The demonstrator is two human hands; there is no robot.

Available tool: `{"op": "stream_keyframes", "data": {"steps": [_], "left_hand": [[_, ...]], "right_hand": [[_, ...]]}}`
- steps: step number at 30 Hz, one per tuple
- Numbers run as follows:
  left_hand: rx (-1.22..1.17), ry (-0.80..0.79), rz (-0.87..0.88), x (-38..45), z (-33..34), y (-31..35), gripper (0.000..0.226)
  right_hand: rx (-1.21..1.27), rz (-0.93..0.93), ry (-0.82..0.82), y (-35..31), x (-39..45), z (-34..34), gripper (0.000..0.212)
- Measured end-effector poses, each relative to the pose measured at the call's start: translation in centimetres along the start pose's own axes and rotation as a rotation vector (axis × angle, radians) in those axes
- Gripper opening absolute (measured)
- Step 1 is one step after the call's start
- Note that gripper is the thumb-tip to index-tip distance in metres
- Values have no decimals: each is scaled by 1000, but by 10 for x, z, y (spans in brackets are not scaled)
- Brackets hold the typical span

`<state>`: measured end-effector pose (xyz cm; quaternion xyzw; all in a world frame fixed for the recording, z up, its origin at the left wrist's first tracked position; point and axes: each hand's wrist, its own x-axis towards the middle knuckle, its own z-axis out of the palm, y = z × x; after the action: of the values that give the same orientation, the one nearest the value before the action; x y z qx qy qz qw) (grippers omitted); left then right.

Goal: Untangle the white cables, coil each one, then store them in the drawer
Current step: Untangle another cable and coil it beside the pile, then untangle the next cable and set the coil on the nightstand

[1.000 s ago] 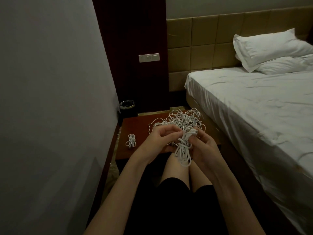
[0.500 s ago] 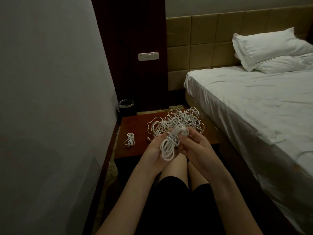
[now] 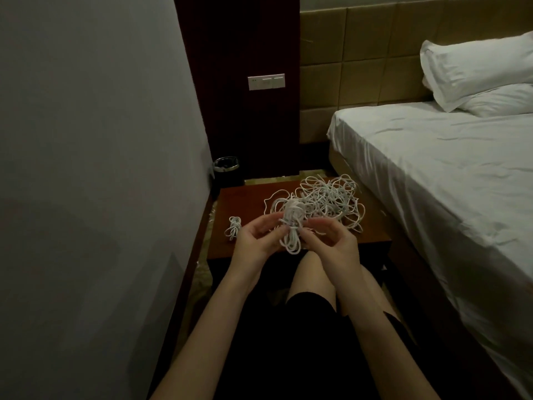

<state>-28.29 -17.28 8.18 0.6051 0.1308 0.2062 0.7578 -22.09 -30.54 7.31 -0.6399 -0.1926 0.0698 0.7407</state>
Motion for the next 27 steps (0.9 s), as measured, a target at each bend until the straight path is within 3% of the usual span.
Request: {"op": "stream_keyframes", "data": {"steps": [8, 12, 17, 21, 27], "left_hand": [[123, 240, -87, 31, -33, -21, 21], [187, 298, -130, 66, -58, -24, 25], [306, 345, -229, 120, -80, -34, 37], [536, 356, -300, 162, -98, -50, 43], [663, 302, -378, 194, -118, -76, 43]], "right_hand": [[-101, 33, -85, 32, 27, 42, 15], [-162, 61, -170, 51, 60, 65, 25], [-228, 152, -251, 83, 108, 93, 36], [-327, 258, -289, 114, 147, 111, 42], [-431, 398, -366, 153, 178, 126, 38]]}}
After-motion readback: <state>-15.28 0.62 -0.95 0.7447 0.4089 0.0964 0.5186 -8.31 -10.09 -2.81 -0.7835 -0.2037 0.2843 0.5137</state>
